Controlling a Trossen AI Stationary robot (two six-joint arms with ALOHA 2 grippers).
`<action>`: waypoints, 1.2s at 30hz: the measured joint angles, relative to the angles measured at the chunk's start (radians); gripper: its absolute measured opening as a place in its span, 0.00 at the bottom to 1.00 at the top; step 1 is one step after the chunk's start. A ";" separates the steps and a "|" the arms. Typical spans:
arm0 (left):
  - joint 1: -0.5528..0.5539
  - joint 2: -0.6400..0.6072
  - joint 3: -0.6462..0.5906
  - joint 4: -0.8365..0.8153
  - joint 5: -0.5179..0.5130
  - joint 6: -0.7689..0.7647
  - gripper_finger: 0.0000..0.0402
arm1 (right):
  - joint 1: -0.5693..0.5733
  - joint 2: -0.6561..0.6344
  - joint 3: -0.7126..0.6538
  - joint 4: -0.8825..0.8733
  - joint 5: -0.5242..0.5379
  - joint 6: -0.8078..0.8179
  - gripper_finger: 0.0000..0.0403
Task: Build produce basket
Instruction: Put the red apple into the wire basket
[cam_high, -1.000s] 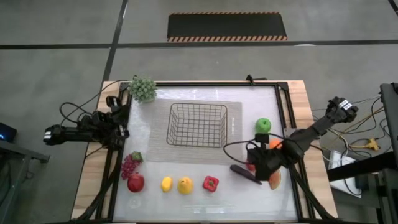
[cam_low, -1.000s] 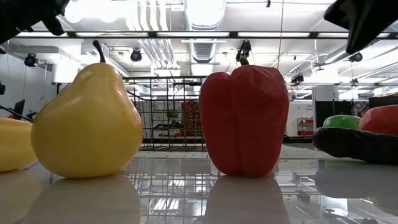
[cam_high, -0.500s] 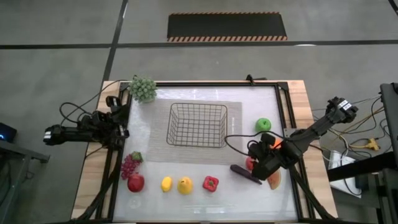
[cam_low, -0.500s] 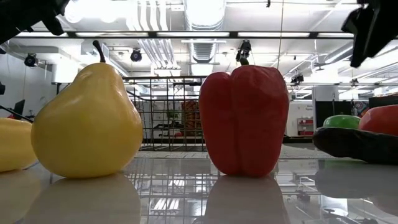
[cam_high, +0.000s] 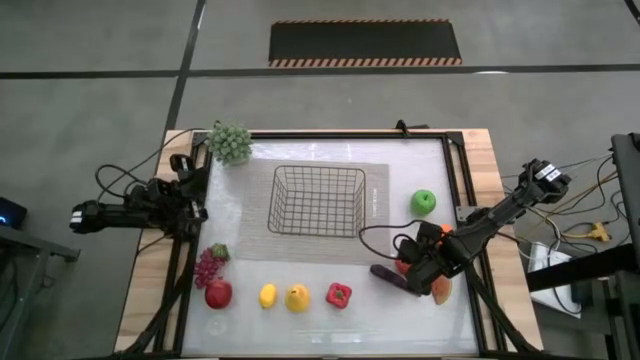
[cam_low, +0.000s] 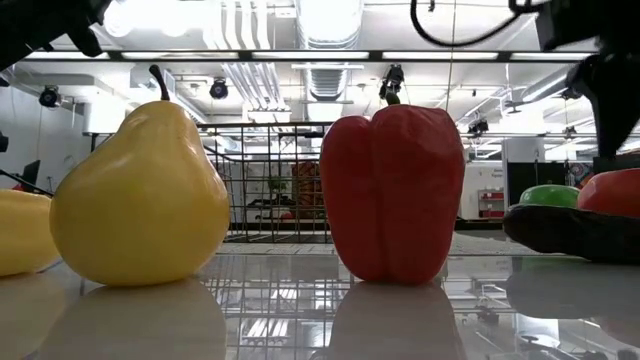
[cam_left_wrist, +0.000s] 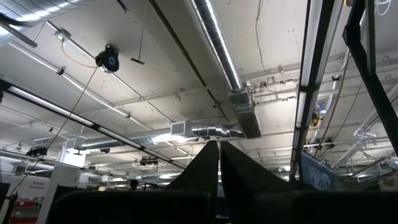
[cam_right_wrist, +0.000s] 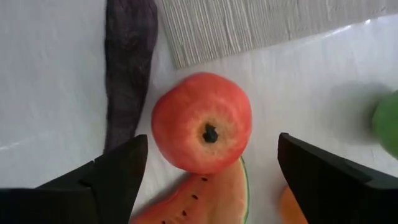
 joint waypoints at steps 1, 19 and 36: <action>0.000 0.000 0.000 0.000 0.000 0.000 0.00 | 0.000 -0.005 -0.014 0.017 -0.003 0.000 0.84; 0.000 0.001 0.000 -0.003 0.000 -0.001 0.00 | 0.000 -0.013 -0.155 0.240 0.005 -0.010 0.81; 0.000 0.002 0.000 0.004 0.000 -0.001 0.00 | -0.041 -0.016 -0.030 0.052 0.001 0.011 0.63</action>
